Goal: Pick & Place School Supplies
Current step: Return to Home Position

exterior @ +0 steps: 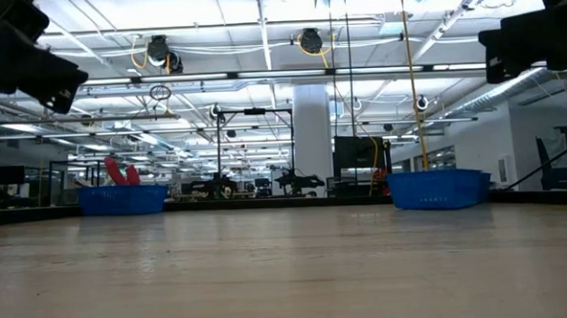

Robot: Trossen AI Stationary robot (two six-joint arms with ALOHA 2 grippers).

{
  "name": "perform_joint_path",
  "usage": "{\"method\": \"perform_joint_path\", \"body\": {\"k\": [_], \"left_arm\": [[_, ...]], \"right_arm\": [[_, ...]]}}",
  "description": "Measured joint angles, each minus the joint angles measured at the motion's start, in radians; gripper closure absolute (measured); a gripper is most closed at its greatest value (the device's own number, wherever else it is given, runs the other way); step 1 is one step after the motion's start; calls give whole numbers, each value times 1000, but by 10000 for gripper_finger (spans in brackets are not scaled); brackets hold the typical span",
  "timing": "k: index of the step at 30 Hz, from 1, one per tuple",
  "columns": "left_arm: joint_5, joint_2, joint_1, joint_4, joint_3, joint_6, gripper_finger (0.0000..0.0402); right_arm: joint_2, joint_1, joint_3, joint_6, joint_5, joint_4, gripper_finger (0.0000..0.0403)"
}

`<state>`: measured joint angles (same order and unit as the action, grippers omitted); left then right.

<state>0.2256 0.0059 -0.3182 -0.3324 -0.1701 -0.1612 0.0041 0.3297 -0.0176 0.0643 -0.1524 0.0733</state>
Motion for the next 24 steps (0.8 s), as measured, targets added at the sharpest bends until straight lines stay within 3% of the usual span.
{"method": "perform_joint_path", "body": {"k": [16, 24], "left_arm": [[38, 0, -12, 64, 68, 12, 325], [44, 19, -12, 64, 68, 110, 325]], "right_arm": [[1, -1, 2, -48, -2, -13, 283], [1, -1, 3, -49, -2, -11, 285]]}}
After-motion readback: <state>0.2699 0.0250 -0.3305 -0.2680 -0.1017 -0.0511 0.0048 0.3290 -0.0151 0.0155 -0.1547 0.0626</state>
